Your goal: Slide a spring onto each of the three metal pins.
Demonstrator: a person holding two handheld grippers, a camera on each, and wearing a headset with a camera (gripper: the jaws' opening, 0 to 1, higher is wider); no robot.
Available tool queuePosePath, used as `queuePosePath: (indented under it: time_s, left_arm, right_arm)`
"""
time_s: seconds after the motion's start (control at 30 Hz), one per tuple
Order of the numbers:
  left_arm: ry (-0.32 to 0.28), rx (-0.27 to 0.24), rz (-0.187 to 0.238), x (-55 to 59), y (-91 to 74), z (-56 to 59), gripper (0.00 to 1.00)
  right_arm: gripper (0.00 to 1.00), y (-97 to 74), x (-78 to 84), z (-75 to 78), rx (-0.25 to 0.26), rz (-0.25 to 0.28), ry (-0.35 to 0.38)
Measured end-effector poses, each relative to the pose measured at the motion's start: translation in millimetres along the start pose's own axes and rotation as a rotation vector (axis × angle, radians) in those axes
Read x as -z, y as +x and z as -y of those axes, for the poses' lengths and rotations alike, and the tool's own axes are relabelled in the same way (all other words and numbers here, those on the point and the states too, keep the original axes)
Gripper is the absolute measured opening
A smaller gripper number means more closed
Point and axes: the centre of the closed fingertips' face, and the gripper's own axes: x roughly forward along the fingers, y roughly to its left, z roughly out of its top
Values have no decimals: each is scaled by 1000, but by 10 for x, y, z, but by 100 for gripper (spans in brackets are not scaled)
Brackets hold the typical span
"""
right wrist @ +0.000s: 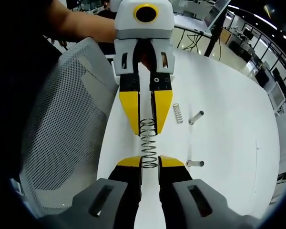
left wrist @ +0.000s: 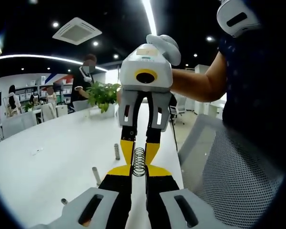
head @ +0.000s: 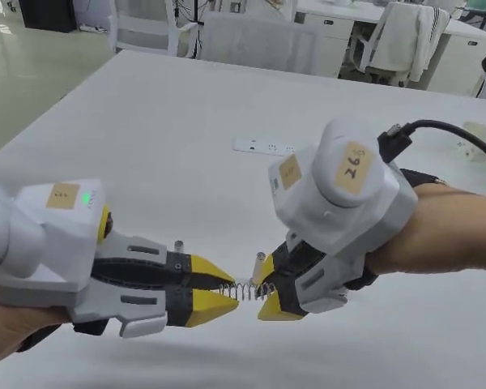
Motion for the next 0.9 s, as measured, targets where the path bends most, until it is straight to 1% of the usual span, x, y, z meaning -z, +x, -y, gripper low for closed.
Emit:
queuePosePath:
  time_s: [0.1, 0.57, 0.73, 0.9]
  left_arm:
    - [0, 0, 6, -12, 3, 0, 2]
    - [-1, -6, 9, 2, 0, -19, 2]
    - [2, -10, -1, 29, 0, -32, 2]
    - [11, -7, -17, 63, 12, -19, 2]
  right_arm:
    - [10, -4, -7, 2, 1, 4, 3]
    - [9, -27, -31, 26, 11, 18, 6]
    - [9, -64, -68, 37, 16, 28, 7]
    - [9, -93, -103, 28, 16, 35, 6]
